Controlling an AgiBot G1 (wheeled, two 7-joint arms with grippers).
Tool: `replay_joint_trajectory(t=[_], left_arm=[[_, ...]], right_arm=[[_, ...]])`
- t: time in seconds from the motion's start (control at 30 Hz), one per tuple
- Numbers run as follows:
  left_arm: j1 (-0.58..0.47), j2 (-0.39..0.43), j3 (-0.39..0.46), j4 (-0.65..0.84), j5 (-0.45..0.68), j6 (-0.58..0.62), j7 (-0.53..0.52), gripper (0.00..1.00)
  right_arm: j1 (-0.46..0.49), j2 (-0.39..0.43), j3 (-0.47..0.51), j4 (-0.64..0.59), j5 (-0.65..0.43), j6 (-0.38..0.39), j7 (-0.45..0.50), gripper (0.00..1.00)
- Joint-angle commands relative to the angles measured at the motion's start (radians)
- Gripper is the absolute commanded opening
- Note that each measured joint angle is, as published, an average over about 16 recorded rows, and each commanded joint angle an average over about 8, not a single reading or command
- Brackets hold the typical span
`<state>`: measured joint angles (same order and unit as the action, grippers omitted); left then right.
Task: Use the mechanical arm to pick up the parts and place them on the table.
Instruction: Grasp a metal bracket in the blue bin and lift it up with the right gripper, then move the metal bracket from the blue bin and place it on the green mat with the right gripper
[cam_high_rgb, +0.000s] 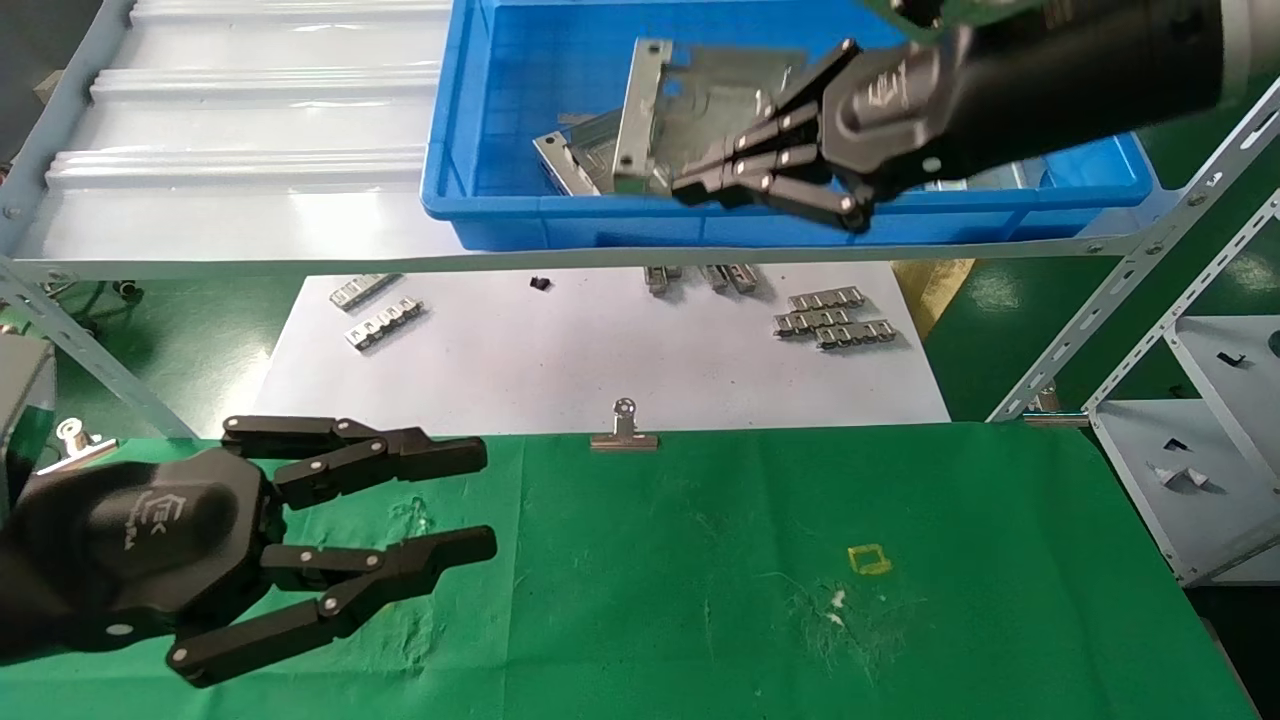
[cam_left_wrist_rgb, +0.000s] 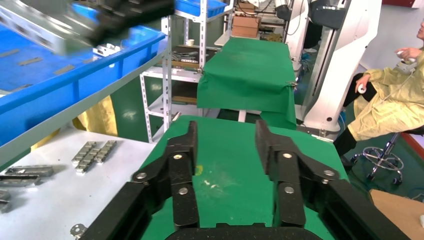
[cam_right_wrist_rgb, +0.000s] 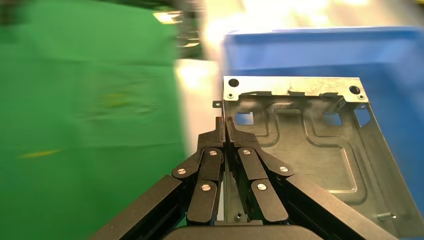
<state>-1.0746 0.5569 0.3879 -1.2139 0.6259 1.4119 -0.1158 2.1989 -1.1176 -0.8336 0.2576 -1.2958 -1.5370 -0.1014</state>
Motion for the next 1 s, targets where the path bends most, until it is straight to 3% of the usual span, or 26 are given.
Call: replay_joint_trajectory(t=[0.03, 0.17, 0.4, 0.53, 0.73, 1.0], left_arm=[[0.0, 0.0, 0.0, 0.0, 0.0, 0.0, 0.0, 1.0], [0.0, 0.0, 0.0, 0.0, 0.0, 0.0, 0.0, 1.0], [0.0, 0.0, 0.0, 0.0, 0.0, 0.0, 0.0, 1.0], [0.0, 0.0, 0.0, 0.0, 0.0, 0.0, 0.0, 1.0], [0.0, 0.0, 0.0, 0.0, 0.0, 0.0, 0.0, 1.0], [0.0, 0.0, 0.0, 0.0, 0.0, 0.0, 0.0, 1.0]], right_arm=[[0.009, 0.007, -0.009, 0.001, -0.002, -0.068, -0.009, 0.0], [-0.025, 0.077, -0.064, 0.137, 0.073, -0.075, 0.037, 0.0], [-0.094, 0.283, -0.232, 0.499, 0.289, -0.071, 0.181, 0.0], [-0.106, 0.367, -0.331, 0.61, 0.369, -0.065, 0.22, 0.0], [-0.175, 0.409, -0.475, 0.613, 0.38, -0.054, 0.17, 0.0], [-0.241, 0.388, -0.58, 0.464, 0.348, -0.046, 0.027, 0.0]])
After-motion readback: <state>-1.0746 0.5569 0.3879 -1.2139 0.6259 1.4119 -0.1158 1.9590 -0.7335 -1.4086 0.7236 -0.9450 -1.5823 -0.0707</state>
